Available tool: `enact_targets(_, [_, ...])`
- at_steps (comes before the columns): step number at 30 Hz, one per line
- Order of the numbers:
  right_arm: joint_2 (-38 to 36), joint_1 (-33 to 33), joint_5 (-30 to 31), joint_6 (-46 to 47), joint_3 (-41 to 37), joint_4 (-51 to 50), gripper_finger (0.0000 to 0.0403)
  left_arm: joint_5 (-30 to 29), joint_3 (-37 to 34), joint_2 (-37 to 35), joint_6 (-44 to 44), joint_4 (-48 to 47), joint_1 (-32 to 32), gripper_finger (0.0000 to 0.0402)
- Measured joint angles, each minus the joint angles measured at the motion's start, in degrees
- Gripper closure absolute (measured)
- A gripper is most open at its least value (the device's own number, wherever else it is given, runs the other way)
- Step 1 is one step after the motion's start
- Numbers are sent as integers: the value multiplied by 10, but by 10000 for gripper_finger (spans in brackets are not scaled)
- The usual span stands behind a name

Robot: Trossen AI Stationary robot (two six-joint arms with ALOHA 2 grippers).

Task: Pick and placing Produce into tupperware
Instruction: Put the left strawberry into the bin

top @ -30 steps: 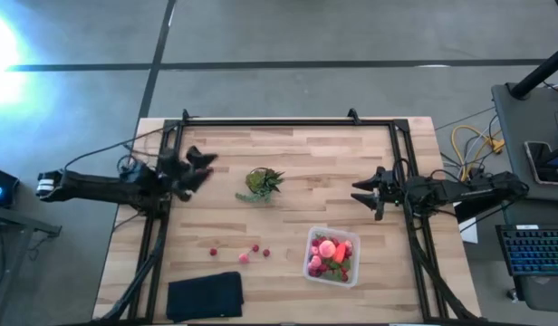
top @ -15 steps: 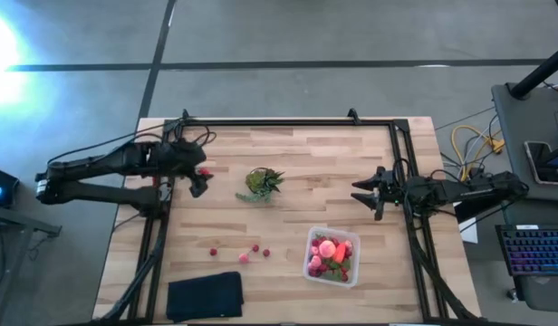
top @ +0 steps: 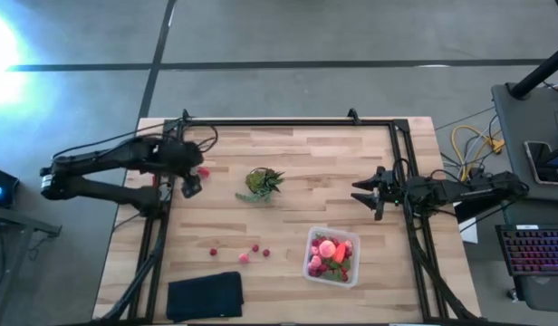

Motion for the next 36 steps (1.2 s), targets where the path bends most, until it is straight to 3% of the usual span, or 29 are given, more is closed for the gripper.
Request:
enact_targets(3, [0, 0, 0, 0, 0, 0, 204, -80, 17, 45, -20, -113, 2, 125])
enact_targets(9, [0, 0, 0, 0, 0, 0, 204, -99, -2, 111, 11, -131, 1, 125])
enact_targets(14, [0, 0, 0, 0, 0, 0, 204, -44, -9, 163, -7, -122, 48, 125])
enact_targets(19, [0, 0, 0, 0, 0, 0, 204, 38, -34, 188, 70, -98, 152, 125])
enact_targets(23, [0, 0, 0, 0, 0, 0, 204, -5, -38, 186, 98, -92, 231, 125])
enact_targets(26, [0, 0, 0, 0, 0, 0, 204, -33, -38, 162, 206, -61, 265, 125])
enact_targets(30, [0, 0, 0, 0, 0, 0, 204, -12, -43, 106, 371, 5, 266, 125])
enact_targets(36, [0, 0, 0, 0, 0, 0, 204, -39, -82, 26, 422, 77, 269, 125])
